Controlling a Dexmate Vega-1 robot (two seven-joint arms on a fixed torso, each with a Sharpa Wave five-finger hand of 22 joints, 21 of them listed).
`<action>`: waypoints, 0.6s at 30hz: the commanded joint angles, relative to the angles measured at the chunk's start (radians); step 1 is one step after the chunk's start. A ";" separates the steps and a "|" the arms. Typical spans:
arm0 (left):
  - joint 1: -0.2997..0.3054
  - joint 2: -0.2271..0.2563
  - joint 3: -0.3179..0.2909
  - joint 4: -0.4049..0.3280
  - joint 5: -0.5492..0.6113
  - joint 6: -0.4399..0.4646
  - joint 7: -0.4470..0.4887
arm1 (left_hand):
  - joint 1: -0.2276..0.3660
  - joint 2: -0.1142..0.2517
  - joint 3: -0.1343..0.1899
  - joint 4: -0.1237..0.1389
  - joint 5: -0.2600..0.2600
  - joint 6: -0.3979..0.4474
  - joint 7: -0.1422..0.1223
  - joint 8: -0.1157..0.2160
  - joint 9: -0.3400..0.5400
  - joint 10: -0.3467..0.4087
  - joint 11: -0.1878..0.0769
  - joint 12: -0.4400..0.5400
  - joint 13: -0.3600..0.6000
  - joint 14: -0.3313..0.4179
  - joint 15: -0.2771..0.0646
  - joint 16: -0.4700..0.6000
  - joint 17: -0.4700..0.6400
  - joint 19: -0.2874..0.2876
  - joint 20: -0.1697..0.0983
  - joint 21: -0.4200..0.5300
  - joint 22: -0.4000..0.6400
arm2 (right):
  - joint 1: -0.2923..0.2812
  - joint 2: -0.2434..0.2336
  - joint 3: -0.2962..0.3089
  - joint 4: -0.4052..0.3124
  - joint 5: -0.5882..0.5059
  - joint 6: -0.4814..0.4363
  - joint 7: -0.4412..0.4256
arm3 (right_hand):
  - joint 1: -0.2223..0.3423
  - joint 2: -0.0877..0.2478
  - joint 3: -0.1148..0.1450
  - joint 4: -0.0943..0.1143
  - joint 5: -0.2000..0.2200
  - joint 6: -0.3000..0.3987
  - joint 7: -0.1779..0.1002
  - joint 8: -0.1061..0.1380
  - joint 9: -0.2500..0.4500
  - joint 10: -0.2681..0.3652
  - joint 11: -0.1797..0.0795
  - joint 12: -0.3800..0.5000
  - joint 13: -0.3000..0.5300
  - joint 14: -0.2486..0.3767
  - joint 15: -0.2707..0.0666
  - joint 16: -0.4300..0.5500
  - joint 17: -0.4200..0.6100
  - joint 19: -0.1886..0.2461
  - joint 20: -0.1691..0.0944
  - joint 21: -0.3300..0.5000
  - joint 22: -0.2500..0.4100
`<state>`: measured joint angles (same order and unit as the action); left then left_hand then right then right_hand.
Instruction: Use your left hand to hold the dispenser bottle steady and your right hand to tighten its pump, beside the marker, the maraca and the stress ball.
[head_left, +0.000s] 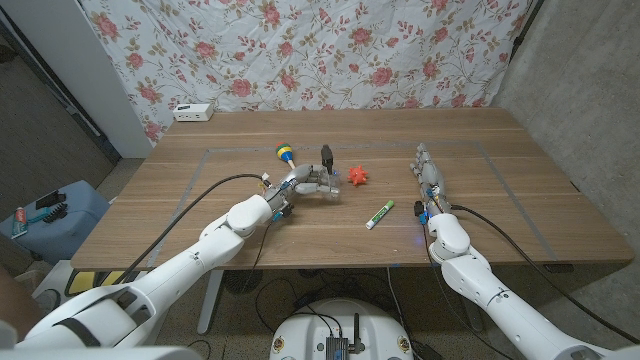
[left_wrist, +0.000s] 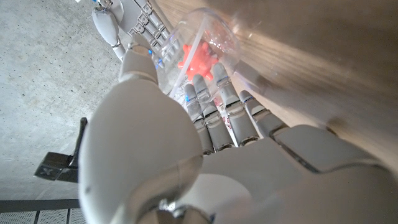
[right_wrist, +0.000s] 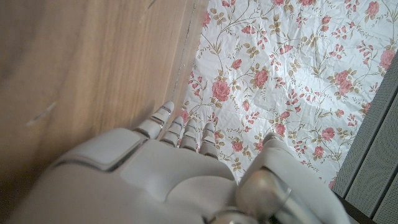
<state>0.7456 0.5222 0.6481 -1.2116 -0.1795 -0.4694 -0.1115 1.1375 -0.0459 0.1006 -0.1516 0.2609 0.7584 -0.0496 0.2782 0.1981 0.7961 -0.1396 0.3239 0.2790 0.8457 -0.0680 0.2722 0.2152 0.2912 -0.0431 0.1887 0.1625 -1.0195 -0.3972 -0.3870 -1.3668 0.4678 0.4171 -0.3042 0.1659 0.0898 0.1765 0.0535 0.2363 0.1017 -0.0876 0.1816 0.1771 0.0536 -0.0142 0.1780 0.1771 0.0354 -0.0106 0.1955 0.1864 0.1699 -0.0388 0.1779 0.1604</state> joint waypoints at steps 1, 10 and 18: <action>0.007 -0.001 -0.009 -0.020 0.014 -0.005 0.033 | 0.061 0.096 0.022 0.012 -0.009 0.127 0.008 0.012 0.002 0.027 -0.002 0.012 0.012 0.048 -0.136 0.006 0.006 0.015 -0.087 0.001 0.000 | 0.000 0.001 -0.001 0.007 0.003 0.004 0.005 | -0.006 0.003 -0.002 0.000 0.006 0.002 0.000 0.005 0.002 0.001 0.002 0.008 0.001 -0.003 0.000 -0.003 0.002 0.003 -0.032 0.008 0.005; 0.018 0.006 -0.018 -0.051 0.008 0.012 0.046 | 0.044 0.110 0.031 0.023 -0.031 0.129 0.018 0.009 0.004 0.036 -0.009 0.025 0.034 0.067 -0.126 -0.003 -0.005 0.031 -0.081 0.000 0.000 | 0.002 -0.005 -0.004 0.002 -0.001 -0.008 0.004 | -0.006 0.003 -0.002 0.000 0.007 0.004 0.000 0.006 0.002 0.002 0.001 0.008 0.002 -0.003 0.000 -0.003 0.002 0.005 -0.030 0.008 0.005; 0.014 0.000 -0.020 -0.053 0.011 0.009 0.052 | 0.051 0.119 0.044 0.018 -0.033 0.138 0.022 0.010 0.004 0.044 -0.008 0.031 0.045 0.081 -0.124 -0.008 -0.012 0.040 -0.077 0.000 0.000 | 0.003 -0.011 -0.006 -0.003 -0.004 -0.011 0.006 | -0.007 0.003 -0.002 0.000 0.007 0.005 0.000 0.006 0.002 0.001 0.002 0.008 0.002 -0.004 0.002 -0.003 0.002 0.006 -0.029 0.009 0.005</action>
<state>0.7585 0.5250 0.6335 -1.2511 -0.1705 -0.4655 -0.0720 1.1375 -0.0459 0.1084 -0.1594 0.2288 0.7595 -0.0484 0.2855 0.1980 0.8086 -0.1271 0.3479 0.3152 0.8690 -0.0655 0.2657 0.2034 0.3199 -0.0394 0.1887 0.1626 -1.0181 -0.4009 -0.3904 -1.3627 0.4689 0.4144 -0.3003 0.1617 0.0940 0.1765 0.0536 0.2363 0.1017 -0.0876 0.1816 0.1771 0.0536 -0.0142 0.1780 0.1771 0.0354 -0.0106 0.1956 0.1864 0.1699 -0.0388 0.1780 0.1604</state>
